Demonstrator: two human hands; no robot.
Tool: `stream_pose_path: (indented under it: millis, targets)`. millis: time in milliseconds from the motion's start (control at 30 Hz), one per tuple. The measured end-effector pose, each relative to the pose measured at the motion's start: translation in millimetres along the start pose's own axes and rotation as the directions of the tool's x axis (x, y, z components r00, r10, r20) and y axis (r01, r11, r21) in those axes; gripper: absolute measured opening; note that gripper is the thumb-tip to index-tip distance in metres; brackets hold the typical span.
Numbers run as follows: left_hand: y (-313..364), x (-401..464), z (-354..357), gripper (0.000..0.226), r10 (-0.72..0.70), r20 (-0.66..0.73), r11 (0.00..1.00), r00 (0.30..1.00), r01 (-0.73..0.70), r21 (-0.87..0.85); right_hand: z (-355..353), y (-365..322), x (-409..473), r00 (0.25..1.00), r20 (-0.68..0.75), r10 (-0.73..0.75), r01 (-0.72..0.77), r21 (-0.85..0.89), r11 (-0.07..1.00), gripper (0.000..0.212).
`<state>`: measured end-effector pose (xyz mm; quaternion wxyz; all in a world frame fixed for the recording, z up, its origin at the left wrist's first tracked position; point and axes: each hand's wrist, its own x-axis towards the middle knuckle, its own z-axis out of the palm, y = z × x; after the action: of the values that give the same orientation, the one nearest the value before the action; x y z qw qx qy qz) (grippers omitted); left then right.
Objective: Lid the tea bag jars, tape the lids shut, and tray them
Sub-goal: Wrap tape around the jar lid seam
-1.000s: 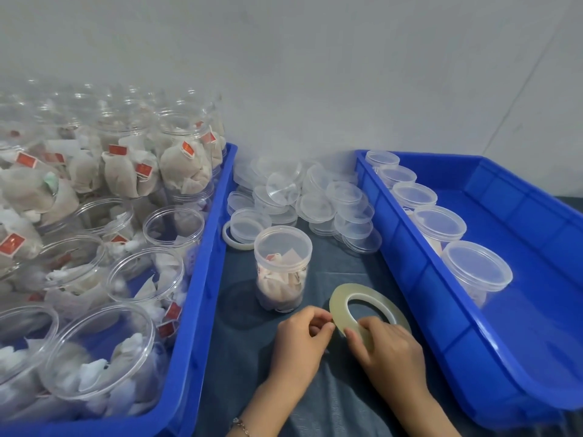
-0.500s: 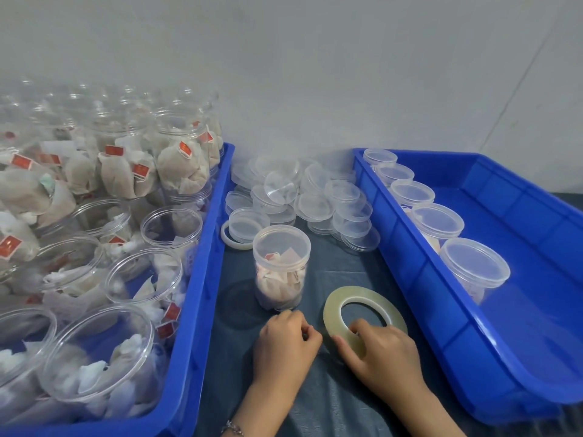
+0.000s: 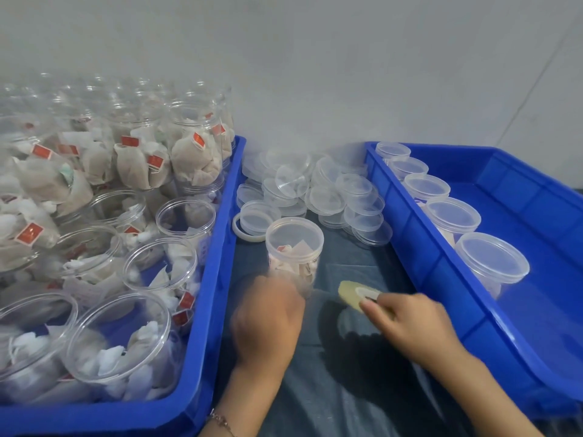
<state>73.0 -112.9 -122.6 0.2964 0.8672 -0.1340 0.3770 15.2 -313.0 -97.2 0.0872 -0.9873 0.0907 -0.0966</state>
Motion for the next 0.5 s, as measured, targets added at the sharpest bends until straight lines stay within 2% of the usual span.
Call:
stream_pose_path:
  millis: [100,200,267,500]
  targets:
    - [7,12,-3,0.019,-0.063,-0.006,0.998,0.998,0.062,-0.029,-11,-2,19,0.989,-0.132,0.068,-0.074,-0.038,0.997,0.056]
    - [8,20,-5,0.023,-0.136,0.049,0.988,0.989,0.139,-0.06,-12,-5,31,0.96,-0.276,0.048,-0.075,-0.09,0.993,0.059]
    - [8,24,-5,0.021,-0.174,0.084,0.981,0.981,0.18,-0.067,-11,-8,37,0.943,-0.332,0.034,-0.058,-0.064,0.996,0.059]
    - [7,29,-2,0.018,-0.219,0.16,0.971,0.963,0.23,-0.058,-2,-7,46,0.933,-0.358,0.026,-0.061,-0.087,0.994,0.063]
